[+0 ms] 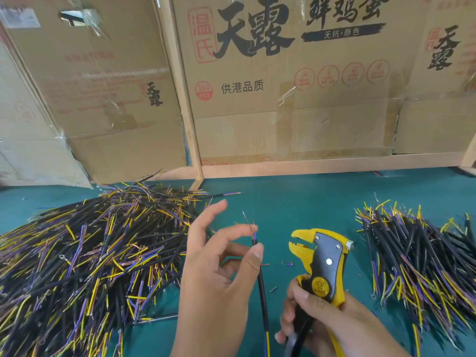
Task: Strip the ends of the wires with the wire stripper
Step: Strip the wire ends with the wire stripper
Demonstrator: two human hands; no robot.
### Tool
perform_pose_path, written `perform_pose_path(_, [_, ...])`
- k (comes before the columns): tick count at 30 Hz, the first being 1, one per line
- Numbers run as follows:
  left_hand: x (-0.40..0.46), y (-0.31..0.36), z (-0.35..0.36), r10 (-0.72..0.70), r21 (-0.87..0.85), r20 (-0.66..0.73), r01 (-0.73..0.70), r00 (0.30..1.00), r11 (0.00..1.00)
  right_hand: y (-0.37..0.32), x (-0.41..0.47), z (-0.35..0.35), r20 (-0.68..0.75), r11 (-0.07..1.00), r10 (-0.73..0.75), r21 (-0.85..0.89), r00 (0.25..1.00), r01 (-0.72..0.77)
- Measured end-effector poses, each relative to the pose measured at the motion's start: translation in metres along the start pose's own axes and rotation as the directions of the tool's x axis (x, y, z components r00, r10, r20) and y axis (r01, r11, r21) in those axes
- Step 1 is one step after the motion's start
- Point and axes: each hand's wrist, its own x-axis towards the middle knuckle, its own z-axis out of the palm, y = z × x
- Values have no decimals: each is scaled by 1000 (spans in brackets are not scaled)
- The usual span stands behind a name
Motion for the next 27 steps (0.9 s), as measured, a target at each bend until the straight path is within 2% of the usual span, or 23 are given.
perform_pose_path(6, [-1, 2, 3, 105, 62, 76, -109, 992, 992, 0, 2, -5, 36, 992, 32, -120, 999, -28])
perform_pose_path(13, [-5, -4, 4, -51, -108, 82, 60, 995, 992, -1, 2, -7, 59, 995, 47, -95, 997, -42])
perform_pose_path(21, [-5, -5, 6, 8, -169, 114, 11, 993, 986, 3, 2, -12, 76, 995, 42, -98, 996, -34])
perform_pose_path(24, [-5, -4, 2, 27, -112, 127, -13, 992, 994, 0, 1, -11, 50, 989, -19, -148, 999, 27])
perform_pose_path(27, [-3, -5, -2, 80, 77, 169, -94, 982, 993, -6, 2, -9, 59, 949, -191, -246, 980, 200])
